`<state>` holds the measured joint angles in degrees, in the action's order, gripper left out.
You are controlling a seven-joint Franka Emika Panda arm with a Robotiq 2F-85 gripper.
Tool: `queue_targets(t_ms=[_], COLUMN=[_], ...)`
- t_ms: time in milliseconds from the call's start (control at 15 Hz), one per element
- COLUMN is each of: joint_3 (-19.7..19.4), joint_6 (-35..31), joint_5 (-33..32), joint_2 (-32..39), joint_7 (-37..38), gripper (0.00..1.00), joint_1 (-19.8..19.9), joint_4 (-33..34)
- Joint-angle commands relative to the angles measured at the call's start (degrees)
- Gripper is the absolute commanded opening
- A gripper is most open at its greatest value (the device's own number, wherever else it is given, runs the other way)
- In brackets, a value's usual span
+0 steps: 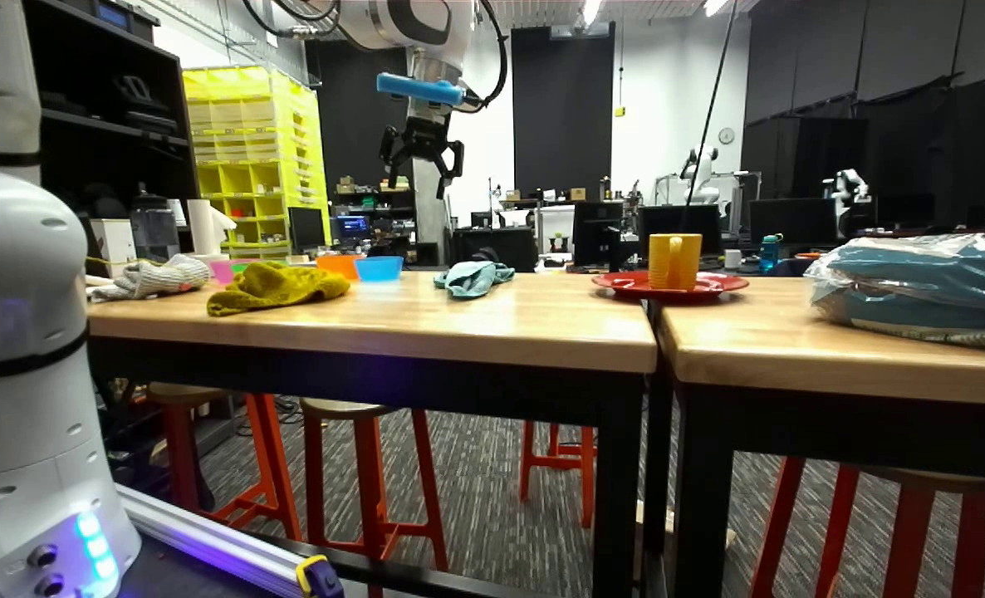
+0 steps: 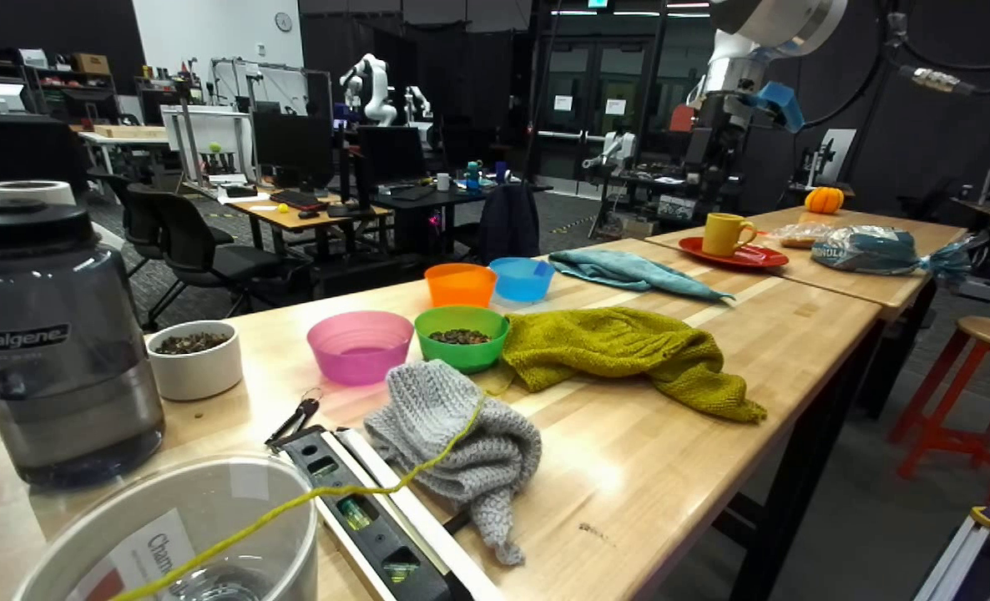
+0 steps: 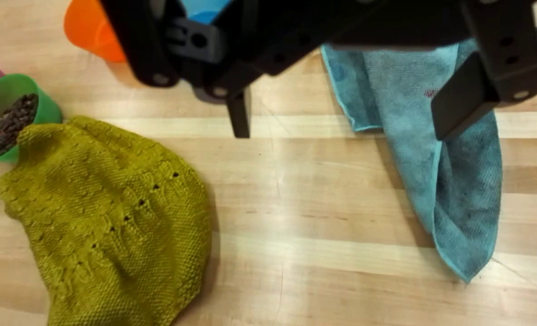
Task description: Move the blue towel backwards
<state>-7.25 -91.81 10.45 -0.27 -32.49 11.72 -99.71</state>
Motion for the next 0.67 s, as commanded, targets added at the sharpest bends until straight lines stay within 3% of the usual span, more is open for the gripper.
queue_targets(t_ms=[0, 600], joint_3=[-0.92, -1.62], joint_6=[-4.14, -14.59], joint_5=[-0.33, -0.71], joint_2=[-7.54, -18.92], joint_7=[-1.46, 0.81], gripper=[1.00, 1.00], joint_1=[-1.13, -3.06], joint_4=[-9.98, -26.85])
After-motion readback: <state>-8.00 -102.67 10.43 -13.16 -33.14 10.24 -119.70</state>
